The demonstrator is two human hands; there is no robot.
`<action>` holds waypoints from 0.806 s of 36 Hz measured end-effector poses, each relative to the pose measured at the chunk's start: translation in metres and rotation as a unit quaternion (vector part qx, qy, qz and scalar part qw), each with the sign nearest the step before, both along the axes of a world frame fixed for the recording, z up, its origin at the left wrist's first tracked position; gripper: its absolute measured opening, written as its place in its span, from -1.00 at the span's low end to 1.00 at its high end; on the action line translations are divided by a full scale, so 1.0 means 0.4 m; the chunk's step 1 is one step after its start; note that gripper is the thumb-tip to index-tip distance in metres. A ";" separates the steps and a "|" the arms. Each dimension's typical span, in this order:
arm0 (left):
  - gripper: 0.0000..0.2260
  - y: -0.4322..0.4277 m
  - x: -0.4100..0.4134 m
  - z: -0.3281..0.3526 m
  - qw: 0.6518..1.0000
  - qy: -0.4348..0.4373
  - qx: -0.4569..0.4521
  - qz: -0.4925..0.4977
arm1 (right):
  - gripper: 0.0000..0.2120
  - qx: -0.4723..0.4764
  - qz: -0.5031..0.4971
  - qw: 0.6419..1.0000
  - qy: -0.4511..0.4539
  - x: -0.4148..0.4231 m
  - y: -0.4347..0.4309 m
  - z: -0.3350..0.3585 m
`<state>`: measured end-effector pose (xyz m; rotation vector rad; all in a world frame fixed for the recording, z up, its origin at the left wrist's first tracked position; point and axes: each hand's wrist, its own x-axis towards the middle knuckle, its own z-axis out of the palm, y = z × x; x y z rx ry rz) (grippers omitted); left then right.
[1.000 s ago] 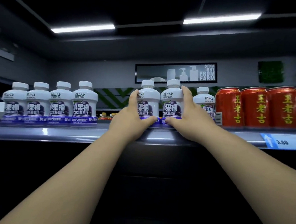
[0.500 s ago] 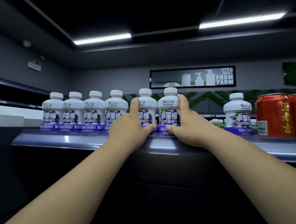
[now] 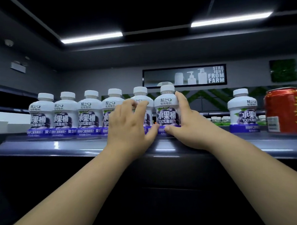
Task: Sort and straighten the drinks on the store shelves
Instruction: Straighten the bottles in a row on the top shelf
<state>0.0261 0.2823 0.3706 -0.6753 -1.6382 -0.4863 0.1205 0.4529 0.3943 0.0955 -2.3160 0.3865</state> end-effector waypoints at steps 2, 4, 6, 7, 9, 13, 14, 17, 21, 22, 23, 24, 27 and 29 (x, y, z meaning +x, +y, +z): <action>-0.44 0.024 0.018 0.004 0.999 0.025 -0.005 -0.023 | -0.06 -0.019 0.007 1.000 0.018 0.003 0.006 -0.003; -0.45 0.052 0.035 0.010 0.998 0.047 -0.016 -0.047 | -0.10 -0.048 0.004 0.998 0.041 0.014 0.017 -0.002; -0.44 0.083 0.051 0.018 0.996 0.053 -0.027 -0.060 | -0.16 -0.087 0.002 0.994 0.072 0.034 0.035 -0.001; -0.43 0.098 0.059 0.022 0.996 0.051 -0.029 -0.064 | -0.19 -0.098 -0.004 0.991 0.088 0.046 0.047 0.001; -0.41 0.126 0.070 0.030 0.996 0.043 -0.031 -0.069 | -0.21 -0.102 -0.035 0.988 0.108 0.069 0.079 0.007; -0.37 0.176 0.081 0.043 0.997 0.022 -0.026 -0.069 | -0.14 -0.105 -0.117 0.979 0.127 0.095 0.156 0.026; -0.36 0.186 0.080 0.045 0.997 0.016 -0.024 -0.069 | -0.12 -0.111 -0.132 0.977 0.128 0.097 0.173 0.032; -0.34 0.207 0.070 0.045 0.998 0.003 -0.025 -0.066 | -0.07 -0.114 -0.179 0.969 0.123 0.101 0.215 0.054; -0.33 0.212 0.054 0.041 0.998 -0.016 -0.024 -0.061 | -0.01 -0.110 -0.219 0.961 0.130 0.094 0.260 0.084; -0.35 0.211 0.053 0.040 0.998 -0.017 -0.023 -0.065 | 0.00 -0.123 -0.212 0.961 0.132 0.089 0.268 0.089; -0.35 0.208 0.054 0.039 0.997 -0.019 -0.021 -0.070 | 0.01 -0.133 -0.208 0.961 0.128 0.083 0.274 0.093; -0.35 0.206 0.055 0.038 0.997 -0.022 -0.020 -0.076 | 0.02 -0.136 -0.212 0.960 0.120 0.077 0.278 0.096; -0.36 0.201 0.058 0.036 0.996 -0.020 -0.019 -0.086 | 0.05 -0.133 -0.242 0.957 0.089 0.059 0.282 0.105; -0.37 0.200 0.059 0.034 0.996 -0.016 -0.021 -0.086 | 0.07 -0.138 -0.259 0.953 0.067 0.049 0.287 0.111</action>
